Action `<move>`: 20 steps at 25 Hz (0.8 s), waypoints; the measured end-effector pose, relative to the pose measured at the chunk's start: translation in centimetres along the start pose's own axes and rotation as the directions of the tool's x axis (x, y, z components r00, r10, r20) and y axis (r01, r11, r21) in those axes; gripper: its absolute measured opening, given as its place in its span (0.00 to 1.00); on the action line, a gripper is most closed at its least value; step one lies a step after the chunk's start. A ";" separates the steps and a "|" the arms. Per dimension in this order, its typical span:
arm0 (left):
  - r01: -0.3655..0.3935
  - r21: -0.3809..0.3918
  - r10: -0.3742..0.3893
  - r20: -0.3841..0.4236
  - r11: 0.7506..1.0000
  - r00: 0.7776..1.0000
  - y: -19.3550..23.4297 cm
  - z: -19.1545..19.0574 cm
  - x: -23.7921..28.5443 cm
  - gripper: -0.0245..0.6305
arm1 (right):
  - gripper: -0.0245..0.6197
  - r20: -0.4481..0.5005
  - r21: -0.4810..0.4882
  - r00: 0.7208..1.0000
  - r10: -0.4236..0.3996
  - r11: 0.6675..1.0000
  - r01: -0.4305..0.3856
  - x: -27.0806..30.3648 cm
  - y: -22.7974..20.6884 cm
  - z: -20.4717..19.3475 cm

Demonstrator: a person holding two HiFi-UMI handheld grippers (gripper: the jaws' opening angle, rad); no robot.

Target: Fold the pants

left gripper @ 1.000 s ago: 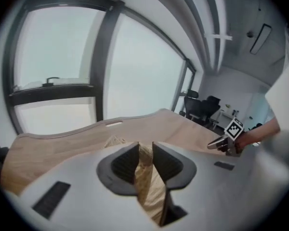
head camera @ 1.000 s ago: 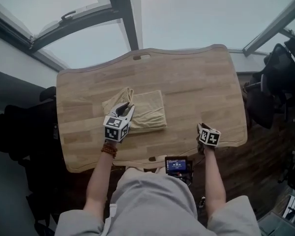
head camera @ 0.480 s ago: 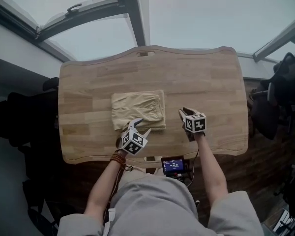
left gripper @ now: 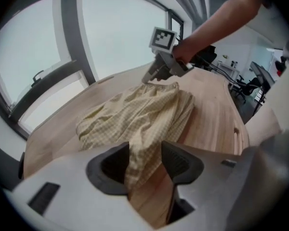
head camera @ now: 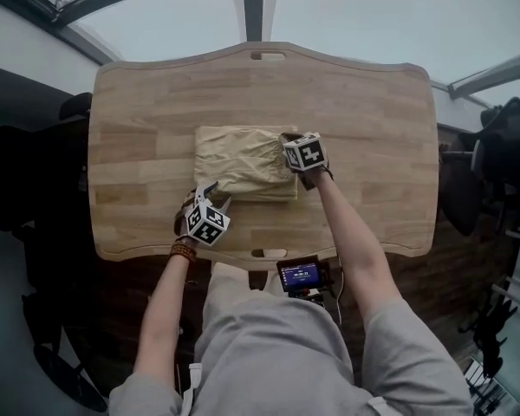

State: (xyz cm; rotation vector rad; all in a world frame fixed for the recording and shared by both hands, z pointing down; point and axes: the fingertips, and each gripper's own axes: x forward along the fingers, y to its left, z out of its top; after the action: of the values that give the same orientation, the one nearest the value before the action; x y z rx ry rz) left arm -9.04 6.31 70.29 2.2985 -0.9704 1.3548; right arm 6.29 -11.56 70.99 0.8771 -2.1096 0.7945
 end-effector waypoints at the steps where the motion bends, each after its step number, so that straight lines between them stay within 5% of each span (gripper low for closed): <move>1: 0.008 0.010 -0.008 -0.013 1.000 1.000 -0.3 -0.7 0.5 0.36 | 0.05 0.013 0.028 1.000 0.005 1.000 -0.006 -0.1 -0.3 0.5; 6: 0.034 0.064 -0.035 0.017 0.997 0.999 -1.3 -2.4 1.6 0.36 | 0.05 0.092 0.080 0.996 -0.004 0.997 -0.003 -1.1 -2.0 3.1; 8: 0.040 0.020 -0.041 0.076 0.999 0.996 -1.1 -1.3 0.1 0.36 | 0.10 0.088 0.028 0.994 0.066 0.997 -0.069 -1.8 -0.5 2.1; 10: 0.020 -0.030 -0.014 0.174 0.999 0.985 0.0 0.6 -2.3 0.36 | 0.25 0.068 -0.017 0.992 0.109 0.994 -0.108 -2.4 0.6 0.7; 12: 0.007 -0.069 0.010 0.239 0.998 0.971 1.4 1.8 -3.9 0.36 | 0.26 0.058 -0.021 0.991 0.123 0.992 -0.122 -2.0 0.9 0.0; 14: 0.016 -0.057 -0.003 0.220 0.998 0.975 1.7 1.7 -3.4 0.36 | 0.26 0.035 0.005 0.993 0.111 0.994 -0.112 -0.9 0.7 -0.5; 17: 0.069 0.001 -0.069 0.082 0.998 0.994 0.6 -1.0 0.0 0.35 | 0.26 -0.033 -0.011 0.996 0.079 0.997 -0.080 0.6 0.4 -1.3; 20: 0.080 -0.005 -0.080 0.036 0.997 0.996 0.2 -2.6 1.8 0.35 | 0.15 -0.037 -0.067 0.994 0.107 0.992 -0.110 0.4 1.1 0.1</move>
State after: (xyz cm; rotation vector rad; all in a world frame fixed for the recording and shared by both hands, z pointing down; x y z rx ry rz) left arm -10.26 6.91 73.13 2.3381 -0.8822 1.2817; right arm 5.25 -11.14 70.96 0.7130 -2.1570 0.7813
